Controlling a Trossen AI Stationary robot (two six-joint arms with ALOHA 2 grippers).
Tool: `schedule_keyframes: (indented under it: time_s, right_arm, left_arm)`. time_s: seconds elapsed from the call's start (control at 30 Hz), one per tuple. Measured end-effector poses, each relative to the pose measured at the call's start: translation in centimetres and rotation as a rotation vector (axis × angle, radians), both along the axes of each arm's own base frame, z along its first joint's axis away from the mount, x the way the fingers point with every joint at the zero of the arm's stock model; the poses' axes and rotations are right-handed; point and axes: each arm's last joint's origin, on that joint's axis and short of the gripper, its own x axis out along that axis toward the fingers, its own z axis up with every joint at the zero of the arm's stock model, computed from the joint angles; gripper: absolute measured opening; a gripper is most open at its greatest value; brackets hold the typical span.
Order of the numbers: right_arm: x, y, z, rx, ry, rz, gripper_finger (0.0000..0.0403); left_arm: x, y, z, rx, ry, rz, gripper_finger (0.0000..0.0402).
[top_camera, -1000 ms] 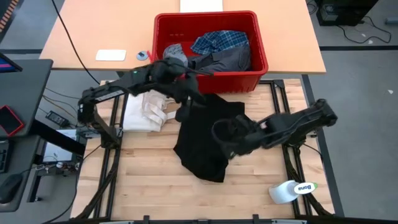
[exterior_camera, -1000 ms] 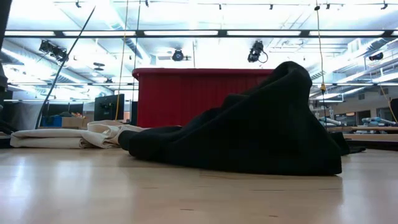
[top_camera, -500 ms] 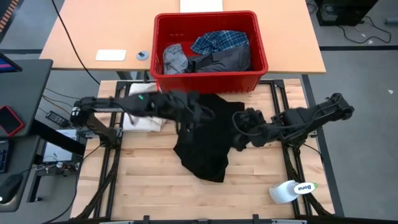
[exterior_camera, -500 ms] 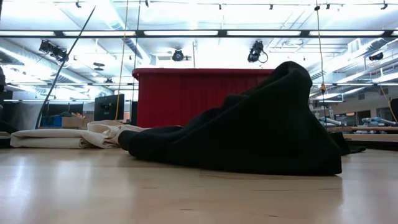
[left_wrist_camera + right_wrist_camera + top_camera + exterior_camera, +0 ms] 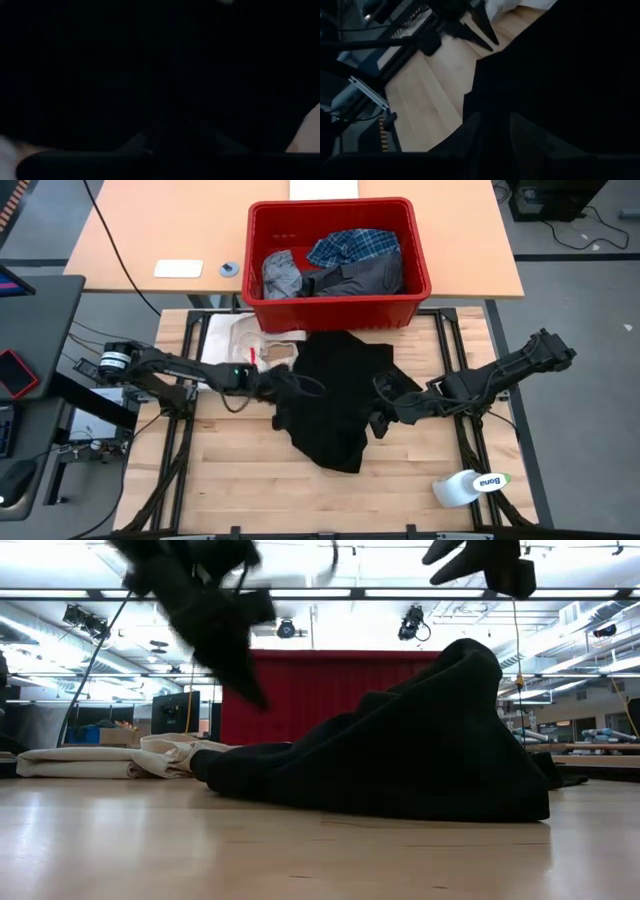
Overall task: Fold Laundry from Bin
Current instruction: Fold the black shirt
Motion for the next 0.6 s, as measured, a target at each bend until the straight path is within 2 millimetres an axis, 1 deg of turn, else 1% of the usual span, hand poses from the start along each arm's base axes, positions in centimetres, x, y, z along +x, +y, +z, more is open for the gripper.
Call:
schedule_keyframes:
  time_s: [0.07,0.1,0.17,0.3,0.37,0.5,0.6]
  right_arm:
    - [0.3,0.0,-0.3,-0.014,0.009,0.006,0.0110]
    - [0.4,0.0,-0.3,-0.012,0.002,0.005,0.0110]
    - [0.6,0.0,-0.5,-0.015,0.012,0.005,0.0111]
    - [1.1,-0.4,-0.8,-0.013,0.022,0.027,0.0111]
    - [1.5,-0.5,-0.7,-0.006,0.005,0.047,0.0110]
    - [2.2,-0.8,-1.0,-0.002,-0.005,0.075,0.0111]
    - [2.8,-0.9,-1.1,-0.006,-0.025,0.076,0.0110]
  left_arm:
    - [-0.7,0.0,-1.9,-0.049,0.041,0.037,0.0069]
    - [-0.8,-0.1,-2.3,-0.076,0.041,0.049,0.0068]
    - [-0.6,0.0,-2.2,-0.115,0.011,0.078,0.0069]
    - [-0.6,0.1,-2.1,-0.120,0.009,0.090,0.0073]
    - [-0.6,0.3,-2.1,-0.123,0.009,0.089,0.0085]
    - [-0.5,0.0,-2.6,-0.166,0.037,0.011,0.0125]
    - [-0.1,-0.2,-3.5,-0.171,0.062,-0.008,0.0153]
